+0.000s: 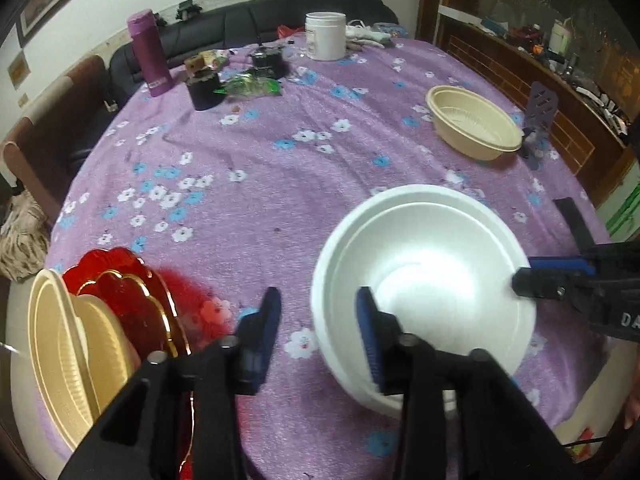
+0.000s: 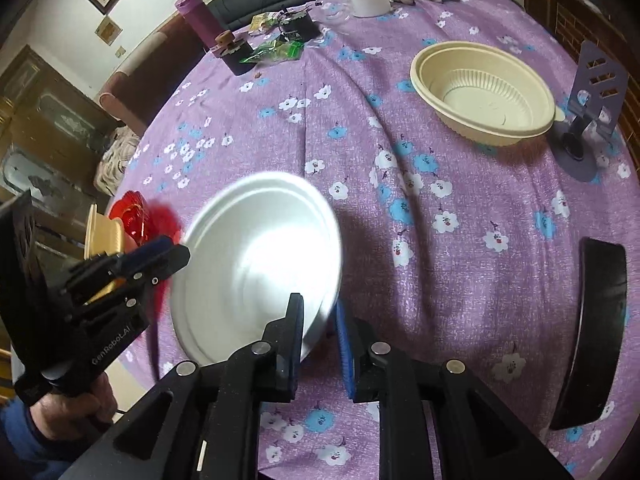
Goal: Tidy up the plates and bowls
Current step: 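Carry the white foam bowl with the left gripper toward the red plates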
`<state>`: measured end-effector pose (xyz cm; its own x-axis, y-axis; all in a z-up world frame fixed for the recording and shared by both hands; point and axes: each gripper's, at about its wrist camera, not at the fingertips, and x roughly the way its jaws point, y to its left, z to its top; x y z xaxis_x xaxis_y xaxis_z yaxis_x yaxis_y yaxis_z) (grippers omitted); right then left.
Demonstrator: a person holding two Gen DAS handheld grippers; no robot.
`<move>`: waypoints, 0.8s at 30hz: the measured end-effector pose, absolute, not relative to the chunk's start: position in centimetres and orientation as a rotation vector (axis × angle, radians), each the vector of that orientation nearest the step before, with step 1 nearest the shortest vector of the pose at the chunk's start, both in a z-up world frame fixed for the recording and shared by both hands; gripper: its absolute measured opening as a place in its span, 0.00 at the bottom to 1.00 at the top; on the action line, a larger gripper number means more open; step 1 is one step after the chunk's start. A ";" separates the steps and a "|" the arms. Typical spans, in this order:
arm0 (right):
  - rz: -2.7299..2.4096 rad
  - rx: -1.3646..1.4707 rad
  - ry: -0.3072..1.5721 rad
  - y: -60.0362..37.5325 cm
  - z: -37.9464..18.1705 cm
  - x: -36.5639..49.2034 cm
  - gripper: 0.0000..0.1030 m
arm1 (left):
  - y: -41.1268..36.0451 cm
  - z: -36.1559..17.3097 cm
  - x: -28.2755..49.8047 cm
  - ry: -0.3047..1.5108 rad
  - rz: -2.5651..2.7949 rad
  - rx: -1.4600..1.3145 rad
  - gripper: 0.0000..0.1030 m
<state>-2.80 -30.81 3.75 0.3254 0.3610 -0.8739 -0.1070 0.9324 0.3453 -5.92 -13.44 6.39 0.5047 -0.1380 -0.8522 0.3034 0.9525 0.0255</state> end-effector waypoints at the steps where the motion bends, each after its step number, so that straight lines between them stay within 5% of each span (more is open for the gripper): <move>1: 0.306 0.230 1.204 -30.7 3.7 -3.0 0.21 | -13.4 6.3 -6.0 1.001 -0.264 0.187 0.39; 4: 0.301 0.223 1.197 -30.8 3.6 -3.5 0.23 | -13.6 6.0 -6.3 0.974 -0.256 0.241 0.36; 8: 0.301 0.190 1.179 -30.3 3.2 -4.2 0.23 | -14.1 5.6 -6.7 0.965 -0.270 0.286 0.16; 24: 0.301 0.197 1.149 -29.6 4.1 -4.1 0.20 | -14.2 7.5 -6.5 0.925 -0.286 0.319 0.18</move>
